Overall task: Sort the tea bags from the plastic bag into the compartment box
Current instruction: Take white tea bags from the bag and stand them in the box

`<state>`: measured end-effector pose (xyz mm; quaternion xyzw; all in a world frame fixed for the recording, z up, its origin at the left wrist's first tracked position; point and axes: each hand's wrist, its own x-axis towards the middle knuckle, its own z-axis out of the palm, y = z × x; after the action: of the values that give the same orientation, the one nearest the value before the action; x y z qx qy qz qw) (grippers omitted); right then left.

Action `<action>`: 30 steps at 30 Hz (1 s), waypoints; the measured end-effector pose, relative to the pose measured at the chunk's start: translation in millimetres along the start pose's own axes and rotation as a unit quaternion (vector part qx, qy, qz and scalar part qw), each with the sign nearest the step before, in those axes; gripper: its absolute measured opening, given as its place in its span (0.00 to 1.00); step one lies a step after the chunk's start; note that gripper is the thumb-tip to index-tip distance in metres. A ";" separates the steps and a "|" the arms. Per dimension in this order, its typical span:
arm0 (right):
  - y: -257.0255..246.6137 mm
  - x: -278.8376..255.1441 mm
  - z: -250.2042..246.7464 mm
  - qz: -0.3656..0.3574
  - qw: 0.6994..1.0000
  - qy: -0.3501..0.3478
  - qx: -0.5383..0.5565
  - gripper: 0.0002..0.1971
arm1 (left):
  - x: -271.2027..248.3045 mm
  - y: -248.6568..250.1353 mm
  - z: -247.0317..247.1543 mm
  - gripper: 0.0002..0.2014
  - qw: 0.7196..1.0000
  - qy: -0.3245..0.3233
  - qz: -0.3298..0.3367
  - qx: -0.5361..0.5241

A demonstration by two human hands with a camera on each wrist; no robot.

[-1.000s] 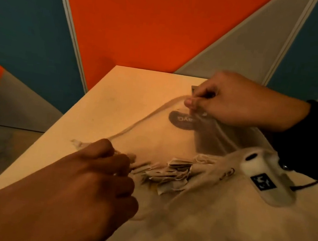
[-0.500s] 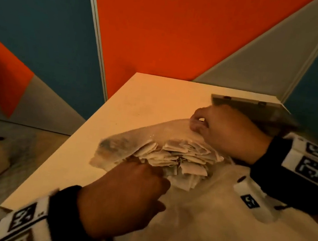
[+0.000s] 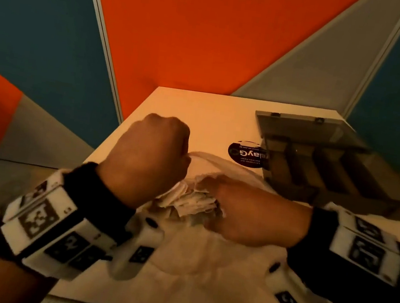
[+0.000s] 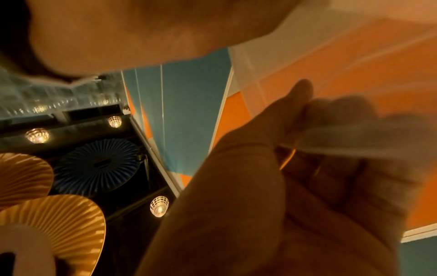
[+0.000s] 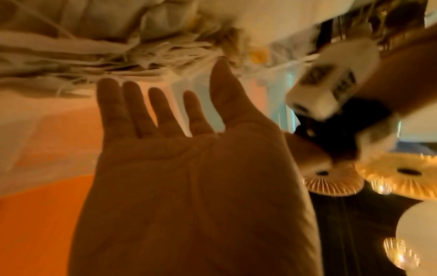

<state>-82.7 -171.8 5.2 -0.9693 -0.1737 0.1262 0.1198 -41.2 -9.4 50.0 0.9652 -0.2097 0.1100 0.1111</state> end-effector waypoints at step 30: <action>10.8 67.4 9.4 -0.109 0.975 0.090 0.169 0.29 | 23.8 -24.0 -34.8 0.11 0.943 -0.164 -0.073 -0.280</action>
<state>-21.0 -155.1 -20.3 -0.9174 -0.2434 0.0523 0.3104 -15.5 11.9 85.2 0.9123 -0.1766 -0.1215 0.3490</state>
